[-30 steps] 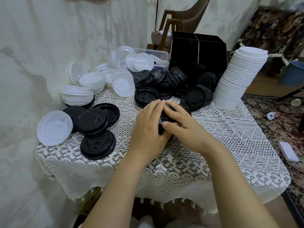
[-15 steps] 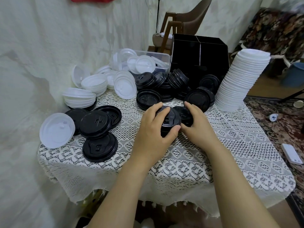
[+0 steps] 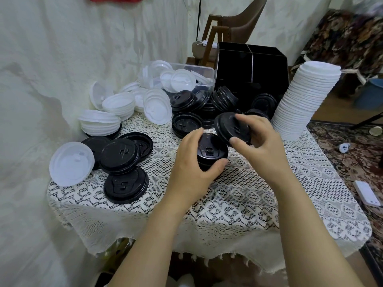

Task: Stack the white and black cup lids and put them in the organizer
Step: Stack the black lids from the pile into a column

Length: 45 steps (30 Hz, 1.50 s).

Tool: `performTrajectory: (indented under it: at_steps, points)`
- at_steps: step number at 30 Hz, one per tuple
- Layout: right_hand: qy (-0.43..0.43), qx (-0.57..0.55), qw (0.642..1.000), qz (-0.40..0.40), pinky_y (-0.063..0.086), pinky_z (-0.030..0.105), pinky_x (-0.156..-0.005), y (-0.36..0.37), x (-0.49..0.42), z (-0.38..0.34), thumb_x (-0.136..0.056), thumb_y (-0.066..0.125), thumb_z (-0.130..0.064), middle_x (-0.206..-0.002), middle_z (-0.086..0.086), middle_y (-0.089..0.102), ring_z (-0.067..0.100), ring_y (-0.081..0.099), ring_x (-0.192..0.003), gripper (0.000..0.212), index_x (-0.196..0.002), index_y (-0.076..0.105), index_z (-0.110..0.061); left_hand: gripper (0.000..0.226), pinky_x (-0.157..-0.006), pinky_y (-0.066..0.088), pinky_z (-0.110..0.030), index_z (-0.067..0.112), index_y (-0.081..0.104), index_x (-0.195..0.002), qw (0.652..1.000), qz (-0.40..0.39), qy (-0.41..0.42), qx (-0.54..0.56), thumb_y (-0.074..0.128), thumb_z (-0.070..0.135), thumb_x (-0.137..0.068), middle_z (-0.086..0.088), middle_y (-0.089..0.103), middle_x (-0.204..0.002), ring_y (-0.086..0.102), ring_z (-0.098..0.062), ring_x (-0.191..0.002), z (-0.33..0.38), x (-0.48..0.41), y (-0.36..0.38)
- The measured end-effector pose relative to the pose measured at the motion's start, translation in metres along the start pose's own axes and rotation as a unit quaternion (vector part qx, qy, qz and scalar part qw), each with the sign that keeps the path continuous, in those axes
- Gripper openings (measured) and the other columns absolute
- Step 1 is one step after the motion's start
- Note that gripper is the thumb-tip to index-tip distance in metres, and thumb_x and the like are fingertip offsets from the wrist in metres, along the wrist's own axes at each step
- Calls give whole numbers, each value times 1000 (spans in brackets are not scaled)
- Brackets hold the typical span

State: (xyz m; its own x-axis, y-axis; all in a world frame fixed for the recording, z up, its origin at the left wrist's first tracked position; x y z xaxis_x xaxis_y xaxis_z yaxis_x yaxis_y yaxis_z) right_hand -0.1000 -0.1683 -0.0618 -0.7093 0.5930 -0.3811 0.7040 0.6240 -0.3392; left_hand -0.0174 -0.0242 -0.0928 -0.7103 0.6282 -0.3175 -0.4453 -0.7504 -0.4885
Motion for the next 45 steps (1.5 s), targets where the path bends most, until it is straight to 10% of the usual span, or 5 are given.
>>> performTrajectory:
  at_steps: [17,26,35,41,45]
  points:
    - [12,19,986,-167,38,36,-111,30,13,-8,-79,77,-15,-129,-10,50,3,47,-126,52,-128,61,-26,119,-102,41,-25,31,4,-152,994,-24,-64,91,87,24,-67,33,41,-125,48,-3,-122,-12,-4,-3]
    - [31,-24,985,-170,45,24,-103,25,11,-8,-75,80,-1,-124,-7,59,1,55,-119,59,-124,55,-22,65,-116,24,-41,11,46,-141,972,1,170,-161,48,40,-82,-3,41,-147,25,-19,-141,1,-2,3]
    - [56,-105,971,-206,43,29,-107,14,15,-5,-86,64,1,-129,-8,62,3,54,-124,48,-130,57,-19,54,-110,7,-6,11,59,-129,981,23,141,-132,48,46,-89,0,51,-139,28,-13,-137,5,-2,2]
    - [61,96,991,77,42,30,-106,-13,3,26,-89,67,-14,-127,-5,51,10,51,-118,44,-131,55,-17,53,-109,7,-3,8,65,-120,984,57,139,-90,54,46,-85,-4,57,-131,33,-14,-132,9,-2,4]
    - [125,216,967,45,24,38,-117,-14,-8,52,-89,68,-24,-154,7,24,24,23,-143,75,-151,26,-17,53,-108,8,-2,9,65,-120,986,64,137,-74,55,45,-83,-4,56,-132,32,-10,-132,8,-3,5]
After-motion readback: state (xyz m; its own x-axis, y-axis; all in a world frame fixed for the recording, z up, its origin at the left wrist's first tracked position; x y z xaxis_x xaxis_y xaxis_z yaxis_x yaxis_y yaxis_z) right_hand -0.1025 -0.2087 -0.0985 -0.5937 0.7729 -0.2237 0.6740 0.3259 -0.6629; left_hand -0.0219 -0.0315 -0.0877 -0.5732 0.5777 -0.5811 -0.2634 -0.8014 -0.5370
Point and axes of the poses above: each hand's wrist, its own x-axis away from the middle knuckle, its own y-axis out of the palm, z = x × y, the point moved 3 cm from there along -x, towards the middle knuckle
